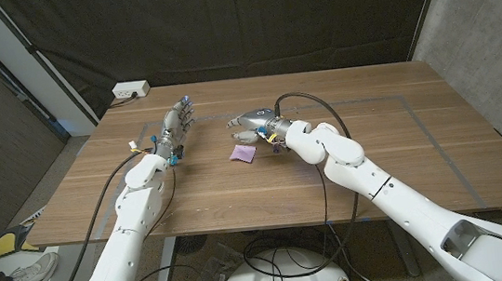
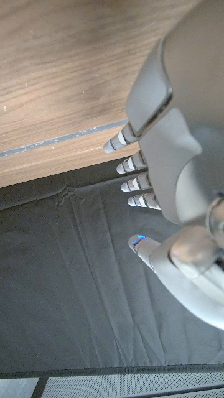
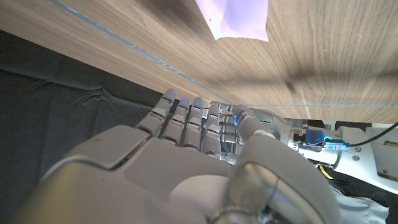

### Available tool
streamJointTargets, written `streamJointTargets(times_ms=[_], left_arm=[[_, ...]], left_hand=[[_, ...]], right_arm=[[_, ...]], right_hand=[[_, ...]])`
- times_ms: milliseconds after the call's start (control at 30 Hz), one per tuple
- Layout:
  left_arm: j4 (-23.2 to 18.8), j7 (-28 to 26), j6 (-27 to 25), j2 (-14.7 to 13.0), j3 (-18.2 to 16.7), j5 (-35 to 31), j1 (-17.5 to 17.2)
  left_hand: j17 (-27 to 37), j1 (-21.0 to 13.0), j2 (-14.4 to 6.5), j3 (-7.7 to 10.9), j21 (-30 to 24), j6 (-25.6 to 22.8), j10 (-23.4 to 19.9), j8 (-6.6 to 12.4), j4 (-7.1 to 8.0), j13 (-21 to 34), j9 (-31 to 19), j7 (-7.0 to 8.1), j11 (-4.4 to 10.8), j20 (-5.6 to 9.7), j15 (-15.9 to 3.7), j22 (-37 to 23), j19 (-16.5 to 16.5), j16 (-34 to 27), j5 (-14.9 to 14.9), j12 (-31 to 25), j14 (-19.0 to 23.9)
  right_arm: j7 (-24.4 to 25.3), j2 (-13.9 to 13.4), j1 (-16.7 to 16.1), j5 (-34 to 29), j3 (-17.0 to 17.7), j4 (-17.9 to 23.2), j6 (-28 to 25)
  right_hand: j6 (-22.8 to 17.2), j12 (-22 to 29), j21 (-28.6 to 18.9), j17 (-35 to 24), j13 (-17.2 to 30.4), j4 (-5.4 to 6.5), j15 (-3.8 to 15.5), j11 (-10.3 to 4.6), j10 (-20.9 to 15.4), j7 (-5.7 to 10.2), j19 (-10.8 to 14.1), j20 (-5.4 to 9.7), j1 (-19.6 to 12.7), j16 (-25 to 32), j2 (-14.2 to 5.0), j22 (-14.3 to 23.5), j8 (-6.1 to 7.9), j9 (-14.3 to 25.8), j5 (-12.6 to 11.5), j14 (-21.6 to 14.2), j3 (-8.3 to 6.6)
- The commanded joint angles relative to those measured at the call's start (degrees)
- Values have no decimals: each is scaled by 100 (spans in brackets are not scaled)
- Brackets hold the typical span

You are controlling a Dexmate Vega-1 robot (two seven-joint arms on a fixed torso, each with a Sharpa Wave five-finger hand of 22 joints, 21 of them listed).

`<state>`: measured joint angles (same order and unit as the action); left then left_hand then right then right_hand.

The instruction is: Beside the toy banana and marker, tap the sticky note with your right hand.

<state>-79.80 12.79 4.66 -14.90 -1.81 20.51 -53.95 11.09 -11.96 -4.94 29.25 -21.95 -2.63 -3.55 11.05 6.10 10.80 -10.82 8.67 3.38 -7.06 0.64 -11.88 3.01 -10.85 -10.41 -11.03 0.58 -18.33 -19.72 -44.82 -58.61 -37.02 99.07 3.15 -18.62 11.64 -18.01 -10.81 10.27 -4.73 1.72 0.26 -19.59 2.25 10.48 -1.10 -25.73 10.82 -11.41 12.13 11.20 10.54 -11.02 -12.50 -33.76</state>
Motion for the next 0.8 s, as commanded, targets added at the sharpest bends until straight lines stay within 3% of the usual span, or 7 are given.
streamJointTargets(times_ms=[33, 367, 800], left_arm=[[-188, -111, -218, -50, -66, 74, -95], [-127, -52, -189, -53, -50, 88, -63], [-35, -8, -200, -66, 1, 36, 64]], left_hand=[[15, 49, -2, -11, 13, 45, 33, 11, 72, 18, -17, 6, -36, 18, 33, -11, -1, -22, -25, -35, -53], [18, 134, 9, -61, 12, 87, 62, -1, 137, 19, -17, 1, -41, 14, 31, -13, -2, -28, -37, -30, -53], [17, 197, 20, -100, 11, 121, 84, -7, 178, 19, -14, 11, -26, 5, 27, -13, -3, -30, -52, -29, -57]], right_arm=[[-113, 122, 30, -177, -184, -236, -1], [-232, 170, 69, -245, -276, -440, -41], [-348, 260, 172, -225, -337, -749, -142]], right_hand=[[7, 0, -13, -20, 20, 40, -13, -58, 19, 15, -23, 3, -84, -12, 11, 22, 11, 22, 22, 29, -19], [-108, 16, -21, -21, 19, 71, 11, -268, -26, 1, -46, 36, -170, 1, -25, 27, 48, 22, 27, 64, -57], [-80, -15, -6, -35, 18, 144, 37, -328, 38, 35, -143, 123, -275, -30, -60, 37, 24, 22, 17, 239, -137]])
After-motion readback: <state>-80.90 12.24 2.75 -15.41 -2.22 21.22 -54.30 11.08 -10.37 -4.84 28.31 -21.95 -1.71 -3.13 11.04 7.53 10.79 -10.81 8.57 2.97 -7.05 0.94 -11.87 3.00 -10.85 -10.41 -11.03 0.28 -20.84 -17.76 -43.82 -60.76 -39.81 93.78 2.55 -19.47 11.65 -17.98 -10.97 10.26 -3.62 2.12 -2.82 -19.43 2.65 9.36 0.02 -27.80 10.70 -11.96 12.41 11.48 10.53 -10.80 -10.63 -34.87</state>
